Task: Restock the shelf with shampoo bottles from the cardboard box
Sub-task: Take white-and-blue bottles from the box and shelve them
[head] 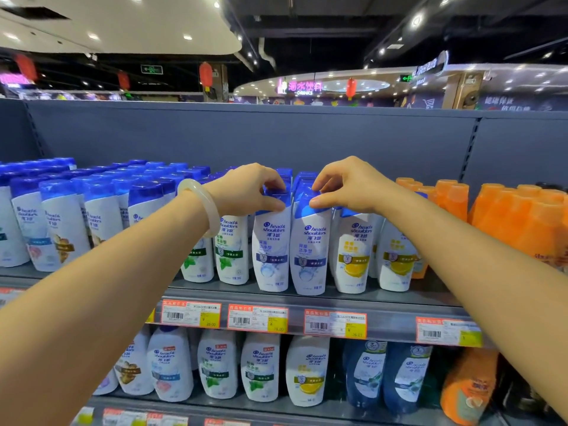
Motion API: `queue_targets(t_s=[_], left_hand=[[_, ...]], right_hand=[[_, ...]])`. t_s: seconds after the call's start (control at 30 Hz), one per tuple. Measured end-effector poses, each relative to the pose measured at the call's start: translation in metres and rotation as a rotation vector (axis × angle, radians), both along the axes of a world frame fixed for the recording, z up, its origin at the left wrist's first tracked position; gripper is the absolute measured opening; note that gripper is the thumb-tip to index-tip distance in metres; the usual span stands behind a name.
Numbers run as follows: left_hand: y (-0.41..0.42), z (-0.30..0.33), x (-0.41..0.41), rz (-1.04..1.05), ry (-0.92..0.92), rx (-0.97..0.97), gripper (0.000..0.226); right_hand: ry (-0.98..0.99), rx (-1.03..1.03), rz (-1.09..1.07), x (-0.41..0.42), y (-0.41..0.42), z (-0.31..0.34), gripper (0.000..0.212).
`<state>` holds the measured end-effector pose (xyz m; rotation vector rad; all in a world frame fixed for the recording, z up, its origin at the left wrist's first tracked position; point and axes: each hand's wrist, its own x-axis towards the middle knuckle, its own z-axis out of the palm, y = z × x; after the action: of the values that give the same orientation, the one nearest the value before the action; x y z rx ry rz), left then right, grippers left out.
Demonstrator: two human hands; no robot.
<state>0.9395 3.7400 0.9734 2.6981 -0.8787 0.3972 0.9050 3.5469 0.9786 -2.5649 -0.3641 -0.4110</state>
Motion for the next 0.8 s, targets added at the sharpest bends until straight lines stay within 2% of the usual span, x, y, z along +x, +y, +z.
queue_targets(t_s=[0.17,0.33,0.5,0.63,0.8], left_hand=[[0.002,0.004,-0.002,0.035,0.007,0.028,0.039],[0.006,0.005,-0.003,0.065,0.007,-0.002,0.052],[0.035,0.006,0.003,0.124,-0.079,-0.076,0.039],[0.057,0.002,0.007,0.198,-0.036,0.075,0.041],[0.053,0.003,0.009,0.160,-0.027,0.077,0.038]], right_hand=[[-0.013,-0.038,-0.003,0.000,-0.002,0.000,0.029],[-0.054,-0.061,-0.005,-0.003,0.006,0.009,0.031],[-0.170,-0.089,0.029,0.002,0.039,0.012,0.027],[-0.113,-0.256,0.032,0.011,0.067,0.007,0.041],[-0.048,-0.306,0.023,0.015,0.076,0.004,0.036]])
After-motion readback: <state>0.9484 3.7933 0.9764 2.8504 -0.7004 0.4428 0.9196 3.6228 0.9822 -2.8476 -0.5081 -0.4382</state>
